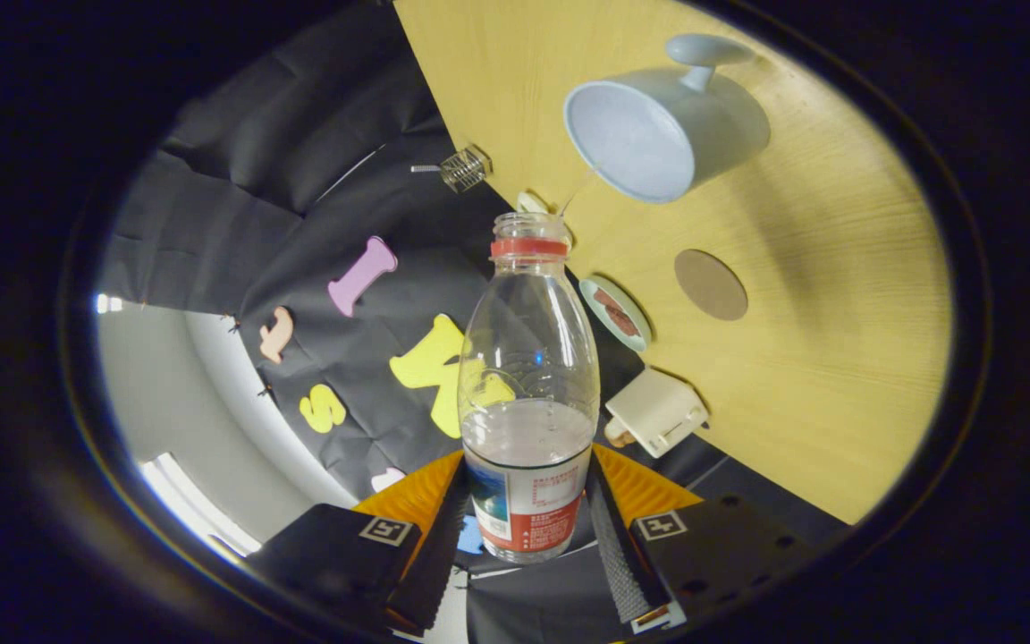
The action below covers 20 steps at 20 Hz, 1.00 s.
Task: Take the bottle from table, then pour the juice into the cup, finally place the bottle on the coaster
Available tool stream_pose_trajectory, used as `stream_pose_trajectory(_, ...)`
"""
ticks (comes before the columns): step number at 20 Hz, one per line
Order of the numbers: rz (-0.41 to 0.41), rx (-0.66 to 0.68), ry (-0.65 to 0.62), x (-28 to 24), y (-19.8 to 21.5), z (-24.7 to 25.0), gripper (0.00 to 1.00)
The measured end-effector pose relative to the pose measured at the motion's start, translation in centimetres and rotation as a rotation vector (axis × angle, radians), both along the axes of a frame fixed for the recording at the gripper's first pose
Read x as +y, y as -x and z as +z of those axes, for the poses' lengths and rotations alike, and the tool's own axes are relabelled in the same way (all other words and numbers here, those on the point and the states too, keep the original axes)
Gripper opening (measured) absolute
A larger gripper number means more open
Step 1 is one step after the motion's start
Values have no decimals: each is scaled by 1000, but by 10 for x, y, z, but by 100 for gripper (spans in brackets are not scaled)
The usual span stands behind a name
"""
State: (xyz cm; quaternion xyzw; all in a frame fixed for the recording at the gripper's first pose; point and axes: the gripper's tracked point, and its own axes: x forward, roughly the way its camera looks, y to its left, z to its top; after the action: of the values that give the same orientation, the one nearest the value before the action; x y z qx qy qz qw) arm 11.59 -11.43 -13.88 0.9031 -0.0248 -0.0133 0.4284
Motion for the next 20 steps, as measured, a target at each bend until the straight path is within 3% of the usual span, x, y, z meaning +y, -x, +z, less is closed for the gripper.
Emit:
stream_pose_trajectory(14,5,-8,80,9,-10,5,75)
stream_pose_trajectory(20,28,16,198,19,-11,-5,75)
